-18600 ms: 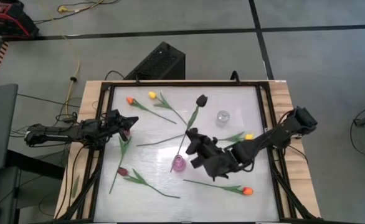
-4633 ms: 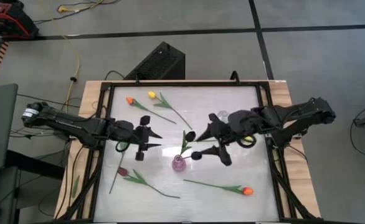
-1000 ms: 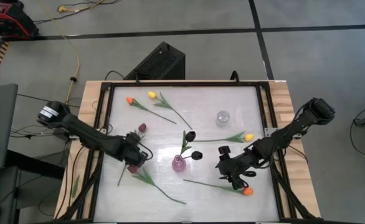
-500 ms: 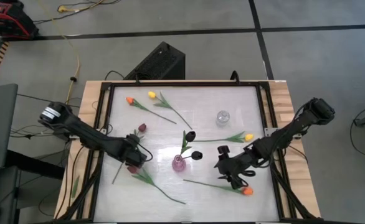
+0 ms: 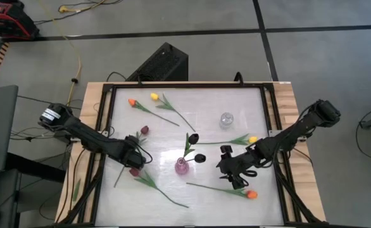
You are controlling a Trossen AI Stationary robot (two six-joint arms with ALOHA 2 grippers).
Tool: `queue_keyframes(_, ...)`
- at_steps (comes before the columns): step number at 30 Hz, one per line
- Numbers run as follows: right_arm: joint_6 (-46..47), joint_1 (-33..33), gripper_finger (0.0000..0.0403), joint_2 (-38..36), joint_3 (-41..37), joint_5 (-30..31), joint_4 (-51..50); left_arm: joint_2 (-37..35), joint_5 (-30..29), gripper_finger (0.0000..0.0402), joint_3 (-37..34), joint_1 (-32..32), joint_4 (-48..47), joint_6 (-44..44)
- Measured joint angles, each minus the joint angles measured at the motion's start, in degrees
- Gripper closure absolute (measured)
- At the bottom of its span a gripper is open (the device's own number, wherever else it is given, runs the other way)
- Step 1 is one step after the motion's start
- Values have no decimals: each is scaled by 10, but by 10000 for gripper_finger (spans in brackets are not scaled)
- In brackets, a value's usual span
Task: Sort flowers into vase by color
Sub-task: Put the top red flower into the purple vase
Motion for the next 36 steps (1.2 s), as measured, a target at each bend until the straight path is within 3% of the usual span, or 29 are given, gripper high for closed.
queue_keyframes(12,2,0,147,0,0,-1,-1,-10,22,281,-75,11,71,-4)
queue_keyframes(21,16,2,147,0,0,-2,1,-52,-2,389,-75,13,71,19)
queue_keyframes(23,17,3,147,0,0,-2,1,-59,-14,395,-75,13,73,15)
queue_keyframes(25,21,3,147,0,0,-2,1,-65,-45,398,-76,13,89,19)
queue_keyframes(31,31,4,147,0,0,-2,-1,-98,-221,401,-75,13,180,61)
queue_keyframes(36,32,7,147,0,0,-2,-1,-151,-374,401,-75,13,306,162)
